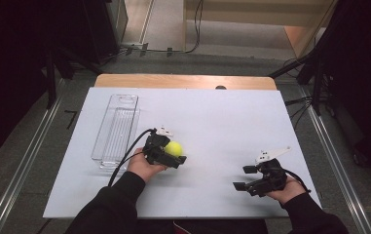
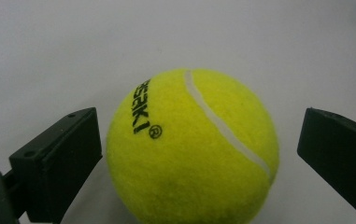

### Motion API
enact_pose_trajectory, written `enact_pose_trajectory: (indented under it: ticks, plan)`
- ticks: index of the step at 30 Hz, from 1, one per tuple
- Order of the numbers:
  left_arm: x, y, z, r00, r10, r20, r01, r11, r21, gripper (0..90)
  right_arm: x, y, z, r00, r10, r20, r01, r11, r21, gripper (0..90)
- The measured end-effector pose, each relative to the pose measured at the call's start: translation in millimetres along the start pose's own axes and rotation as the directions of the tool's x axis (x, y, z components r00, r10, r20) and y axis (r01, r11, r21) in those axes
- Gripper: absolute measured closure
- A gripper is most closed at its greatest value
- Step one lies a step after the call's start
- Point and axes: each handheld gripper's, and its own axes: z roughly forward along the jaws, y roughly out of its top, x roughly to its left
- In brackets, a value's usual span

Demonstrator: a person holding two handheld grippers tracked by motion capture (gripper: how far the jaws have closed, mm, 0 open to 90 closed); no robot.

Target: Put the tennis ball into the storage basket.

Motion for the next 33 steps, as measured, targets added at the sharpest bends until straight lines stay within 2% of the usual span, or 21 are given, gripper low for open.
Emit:
enact_pose_trajectory:
  ticks: [3, 8, 11, 14, 15, 18, 33]
  plan:
    - [0.6, -1.2, 0.6, 0.9999, 0.01, -0.009, -0.01, 0.9999, 0.001, 1.0, -0.1, -0.2, 0.0, 1.0, -0.001, 0.0, 0.001, 1.0, -0.001, 17.0]
    - [-0.4, -3.2, -0.3, 0.9986, 0.037, -0.037, -0.036, 0.9993, 0.009, 12.8, -0.3, -0.2, 0.0, 1.0, 0.001, 0.001, -0.001, 1.0, -0.001, 17.0]
    - [0.4, -4.3, 1.1, 0.9981, 0.032, -0.053, -0.031, 0.9994, 0.018, 15.0, -0.2, -0.1, 0.0, 1.0, -0.001, 0.001, 0.001, 1.0, 0.001, 17.0]
    - [1.6, -5.3, 0.6, 0.9987, 0.041, -0.032, -0.04, 0.9992, 0.008, 23.8, -0.1, -0.2, 0.0, 1.0, -0.001, 0.001, 0.001, 1.0, 0.002, 17.0]
    - [0.6, -5.2, 0.9, 0.9983, 0.045, -0.038, -0.045, 0.999, 0.009, 25.4, -0.1, -0.2, 0.0, 1.0, -0.001, 0.002, 0.001, 1.0, 0.001, 17.0]
    - [-0.9, -5.4, 1.0, 0.9972, 0.059, -0.046, -0.059, 0.9982, 0.01, 25.8, -0.3, -0.3, 0.0, 1.0, -0.001, 0.002, 0.001, 1.0, 0.0, 17.0]
    - [1.1, -4.5, 0.0, 0.9986, 0.043, -0.032, -0.042, 0.9989, 0.019, 26.4, 0.2, -0.2, 0.0, 1.0, -0.004, 0.003, 0.004, 1.0, 0.004, 17.0]
